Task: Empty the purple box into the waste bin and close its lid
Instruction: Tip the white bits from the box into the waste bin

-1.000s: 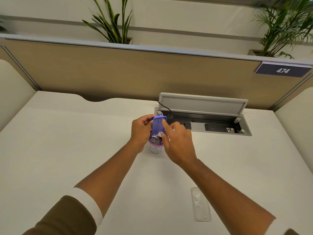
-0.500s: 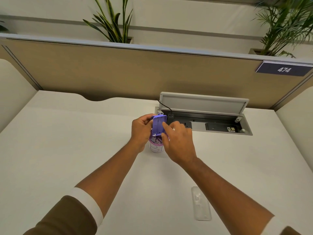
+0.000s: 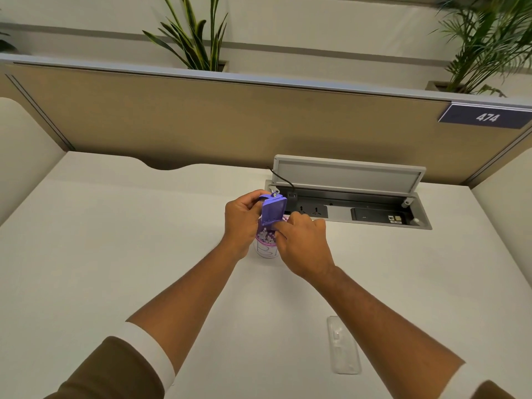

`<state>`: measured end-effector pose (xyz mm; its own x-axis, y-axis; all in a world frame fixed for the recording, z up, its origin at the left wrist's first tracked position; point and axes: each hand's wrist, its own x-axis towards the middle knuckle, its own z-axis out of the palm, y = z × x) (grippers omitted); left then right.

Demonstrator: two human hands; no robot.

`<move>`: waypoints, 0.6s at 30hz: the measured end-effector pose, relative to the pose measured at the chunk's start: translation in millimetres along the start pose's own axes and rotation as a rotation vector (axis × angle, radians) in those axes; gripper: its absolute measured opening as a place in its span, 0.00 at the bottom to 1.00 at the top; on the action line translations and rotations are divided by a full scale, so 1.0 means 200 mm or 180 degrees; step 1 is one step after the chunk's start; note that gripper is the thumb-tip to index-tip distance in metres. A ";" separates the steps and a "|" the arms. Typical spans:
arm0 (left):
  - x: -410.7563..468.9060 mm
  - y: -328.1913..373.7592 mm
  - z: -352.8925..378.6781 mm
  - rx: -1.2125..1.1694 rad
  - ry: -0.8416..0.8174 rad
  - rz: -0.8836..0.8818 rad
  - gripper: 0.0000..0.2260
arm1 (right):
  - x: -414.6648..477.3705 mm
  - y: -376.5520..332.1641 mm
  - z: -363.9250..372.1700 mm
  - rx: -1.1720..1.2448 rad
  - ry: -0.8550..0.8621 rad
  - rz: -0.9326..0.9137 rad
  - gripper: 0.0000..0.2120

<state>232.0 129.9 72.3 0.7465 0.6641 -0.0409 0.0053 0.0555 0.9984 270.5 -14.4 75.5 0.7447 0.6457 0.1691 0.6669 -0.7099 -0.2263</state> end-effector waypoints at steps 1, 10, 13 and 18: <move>0.00 0.00 0.00 -0.0004 0.0010 0.0026 0.07 | 0.00 0.00 0.00 -0.0018 0.0043 -0.0016 0.14; -0.05 0.00 0.01 0.0149 -0.0181 0.0114 0.06 | -0.01 -0.01 0.01 -0.0023 -0.0033 0.0012 0.14; -0.04 0.01 0.01 0.0194 -0.0203 0.0150 0.08 | -0.01 -0.01 0.00 -0.0090 0.0058 0.0091 0.13; -0.05 0.02 0.01 0.0162 -0.0155 0.0196 0.10 | -0.02 -0.01 0.00 -0.0127 -0.0053 0.0048 0.14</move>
<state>226.1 122.8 77.6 0.7780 0.6279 0.0213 -0.0088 -0.0231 0.9997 267.6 -15.6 75.4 0.7543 0.6392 0.1499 0.6564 -0.7300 -0.1902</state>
